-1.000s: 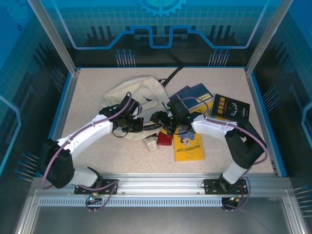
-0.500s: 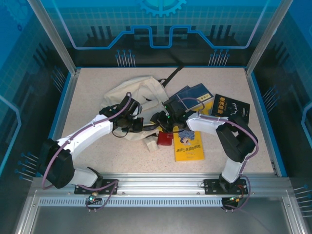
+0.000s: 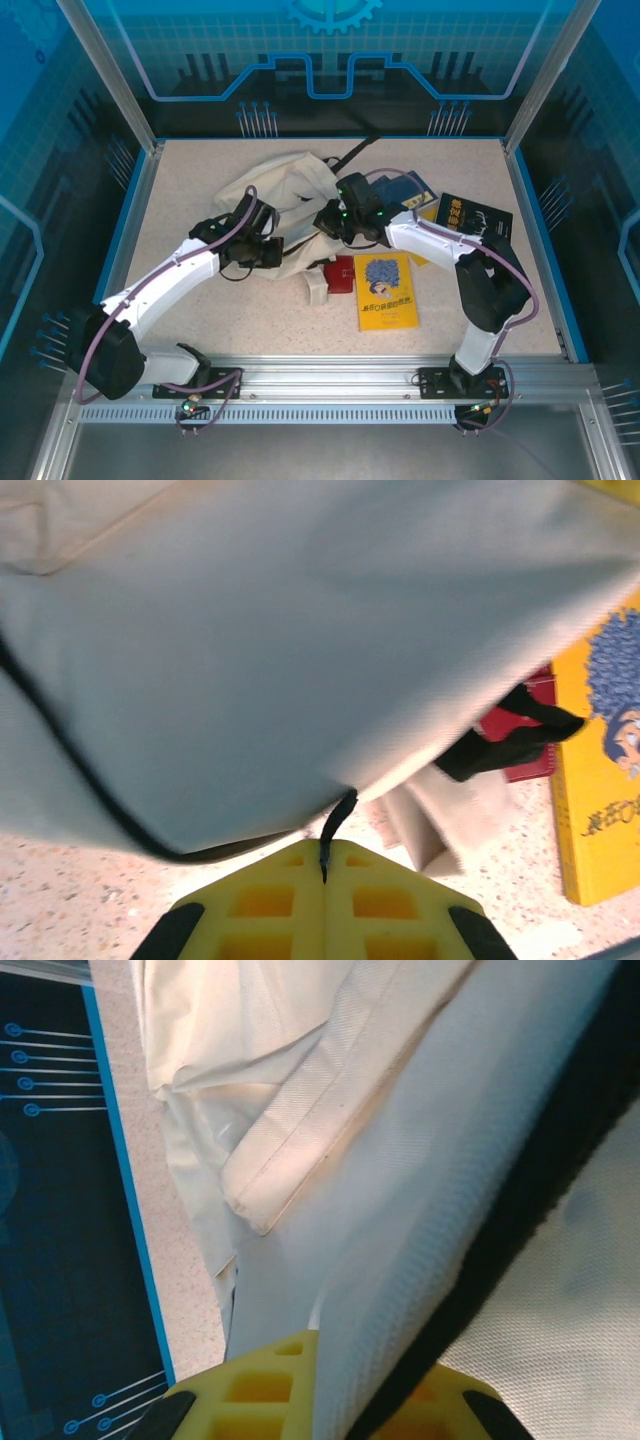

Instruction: Pack the student bag

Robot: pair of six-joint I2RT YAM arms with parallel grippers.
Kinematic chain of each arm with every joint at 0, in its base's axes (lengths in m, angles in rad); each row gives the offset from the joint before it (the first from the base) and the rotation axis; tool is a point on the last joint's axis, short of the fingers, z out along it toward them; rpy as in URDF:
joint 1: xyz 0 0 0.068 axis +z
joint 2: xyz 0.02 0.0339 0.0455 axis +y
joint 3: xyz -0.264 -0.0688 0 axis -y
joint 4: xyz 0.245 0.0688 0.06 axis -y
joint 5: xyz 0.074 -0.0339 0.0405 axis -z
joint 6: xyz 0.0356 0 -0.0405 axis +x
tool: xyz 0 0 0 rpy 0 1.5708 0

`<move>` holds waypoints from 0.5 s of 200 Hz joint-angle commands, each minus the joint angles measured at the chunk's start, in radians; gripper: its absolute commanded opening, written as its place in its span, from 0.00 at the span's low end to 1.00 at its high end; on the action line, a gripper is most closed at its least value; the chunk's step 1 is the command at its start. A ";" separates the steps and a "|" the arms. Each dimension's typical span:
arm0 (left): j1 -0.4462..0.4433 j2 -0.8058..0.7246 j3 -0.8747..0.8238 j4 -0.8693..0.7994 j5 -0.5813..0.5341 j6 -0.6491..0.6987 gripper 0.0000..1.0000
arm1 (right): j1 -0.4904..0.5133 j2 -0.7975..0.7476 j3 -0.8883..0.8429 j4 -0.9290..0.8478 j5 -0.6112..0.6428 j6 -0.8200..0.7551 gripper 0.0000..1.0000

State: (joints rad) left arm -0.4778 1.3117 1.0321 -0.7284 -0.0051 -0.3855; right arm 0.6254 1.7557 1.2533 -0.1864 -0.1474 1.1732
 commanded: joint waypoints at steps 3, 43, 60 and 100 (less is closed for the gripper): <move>0.022 -0.020 0.006 -0.080 -0.061 0.020 0.00 | -0.031 -0.062 0.010 -0.054 0.048 -0.059 0.05; 0.049 -0.022 -0.020 -0.124 -0.129 -0.018 0.00 | -0.050 -0.064 -0.005 -0.075 0.060 -0.070 0.05; 0.068 -0.010 -0.023 -0.128 -0.143 -0.023 0.00 | -0.055 -0.064 -0.010 -0.095 0.077 -0.079 0.04; 0.112 0.058 -0.005 -0.103 -0.141 0.007 0.00 | -0.058 -0.085 -0.063 -0.136 0.112 -0.089 0.04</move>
State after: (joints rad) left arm -0.3981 1.3216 1.0241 -0.7807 -0.0933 -0.3927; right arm 0.5961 1.7218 1.2289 -0.2653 -0.1123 1.1130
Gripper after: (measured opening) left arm 0.068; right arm 0.080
